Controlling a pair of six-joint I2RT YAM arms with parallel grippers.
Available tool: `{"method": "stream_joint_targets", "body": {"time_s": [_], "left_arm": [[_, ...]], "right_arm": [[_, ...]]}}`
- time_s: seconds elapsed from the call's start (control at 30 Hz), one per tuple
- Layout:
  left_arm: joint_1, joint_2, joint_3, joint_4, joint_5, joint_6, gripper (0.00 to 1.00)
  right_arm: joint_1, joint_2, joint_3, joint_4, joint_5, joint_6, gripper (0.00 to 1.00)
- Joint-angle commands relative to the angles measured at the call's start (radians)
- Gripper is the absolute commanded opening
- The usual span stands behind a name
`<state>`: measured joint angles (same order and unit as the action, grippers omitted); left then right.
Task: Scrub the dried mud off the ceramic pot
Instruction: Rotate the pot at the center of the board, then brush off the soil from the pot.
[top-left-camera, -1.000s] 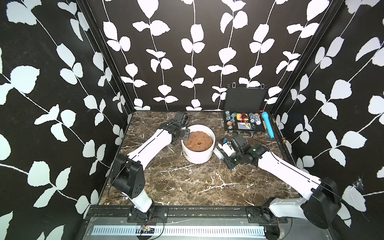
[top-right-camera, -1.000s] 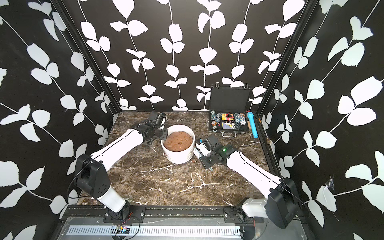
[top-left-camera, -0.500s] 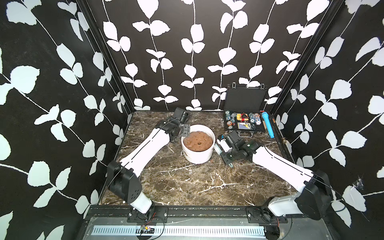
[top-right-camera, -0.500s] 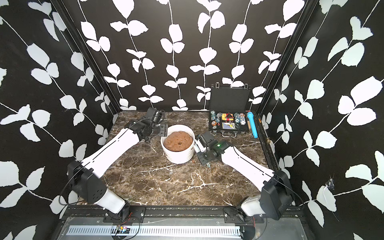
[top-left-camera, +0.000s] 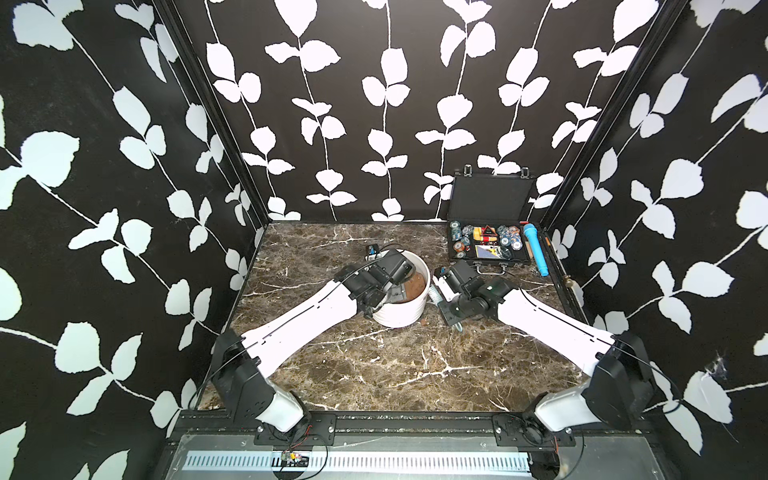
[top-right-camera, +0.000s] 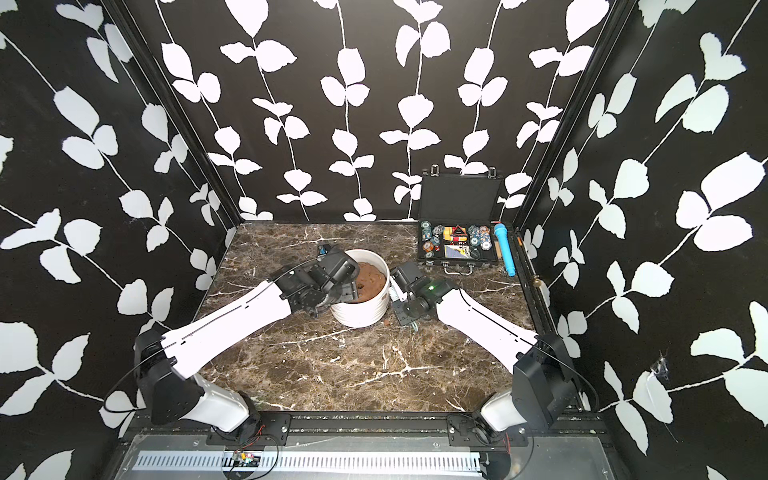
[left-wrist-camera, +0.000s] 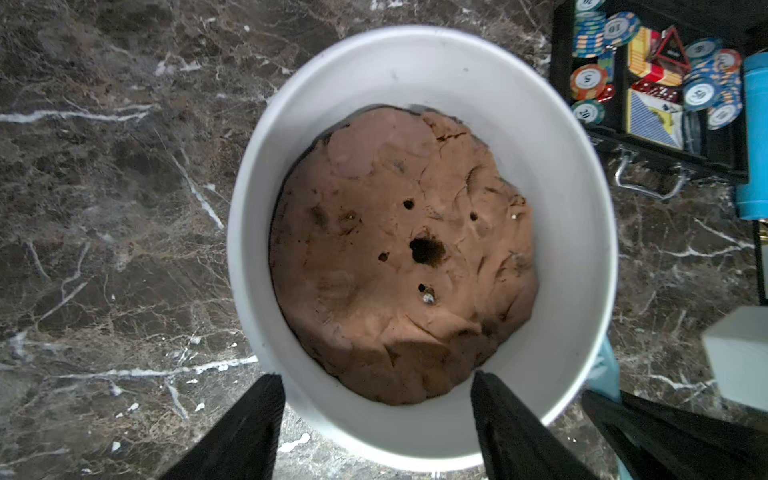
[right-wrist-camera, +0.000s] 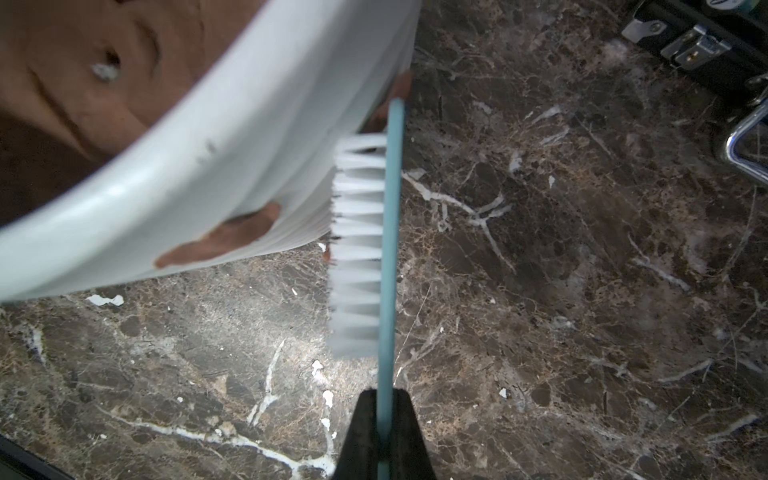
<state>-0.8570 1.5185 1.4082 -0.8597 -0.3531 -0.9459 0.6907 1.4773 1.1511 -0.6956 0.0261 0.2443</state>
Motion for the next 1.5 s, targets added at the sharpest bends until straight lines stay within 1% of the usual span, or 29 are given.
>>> {"method": "stream_joint_targets", "body": {"time_s": [0.0, 0.1, 0.23, 0.33, 0.43, 0.5, 0.57, 0.73, 0.87, 0.97, 1.2, 1.33, 1.47], "left_arm": [[-0.005, 0.01, -0.011, 0.018, -0.013, -0.057, 0.72], [-0.016, 0.013, -0.021, 0.002, -0.028, -0.079, 0.68], [-0.025, 0.012, -0.042, -0.031, -0.055, -0.112, 0.64], [-0.032, 0.02, -0.034, -0.06, -0.063, -0.136, 0.63], [-0.047, 0.015, 0.027, -0.134, -0.138, -0.125, 0.65], [-0.056, 0.007, 0.06, -0.182, -0.185, -0.118, 0.67], [-0.066, -0.003, 0.062, -0.228, -0.203, -0.14, 0.68], [-0.076, -0.011, -0.03, -0.243, -0.191, -0.235, 0.69], [-0.052, 0.012, -0.022, -0.195, -0.222, -0.217, 0.7], [-0.028, 0.03, -0.028, -0.111, -0.202, -0.18, 0.7], [-0.019, 0.054, -0.101, -0.073, -0.146, -0.181, 0.61], [-0.002, 0.06, -0.101, -0.054, -0.143, -0.138, 0.55], [0.012, 0.046, -0.123, -0.039, -0.142, -0.112, 0.44]], "right_arm": [[-0.014, 0.034, 0.054, 0.062, 0.076, 0.011, 0.0], [-0.022, 0.055, 0.069, 0.053, 0.099, 0.017, 0.0], [-0.022, 0.035, 0.059, 0.03, 0.104, 0.011, 0.0], [-0.022, 0.002, 0.049, -0.02, 0.133, 0.0, 0.0], [-0.021, -0.044, 0.028, -0.06, 0.137, -0.008, 0.0], [-0.02, -0.07, 0.02, -0.096, 0.107, -0.009, 0.0], [-0.015, -0.103, 0.004, -0.113, 0.05, -0.008, 0.0], [0.014, -0.197, -0.04, -0.096, -0.108, 0.048, 0.0], [0.068, -0.22, -0.037, -0.096, -0.121, 0.1, 0.0], [0.11, -0.214, -0.036, -0.076, -0.132, 0.143, 0.0], [0.132, -0.197, -0.066, -0.082, -0.139, 0.199, 0.0], [0.129, -0.171, -0.067, -0.071, -0.066, 0.201, 0.0], [0.117, -0.145, -0.048, -0.019, -0.061, 0.202, 0.0]]}}
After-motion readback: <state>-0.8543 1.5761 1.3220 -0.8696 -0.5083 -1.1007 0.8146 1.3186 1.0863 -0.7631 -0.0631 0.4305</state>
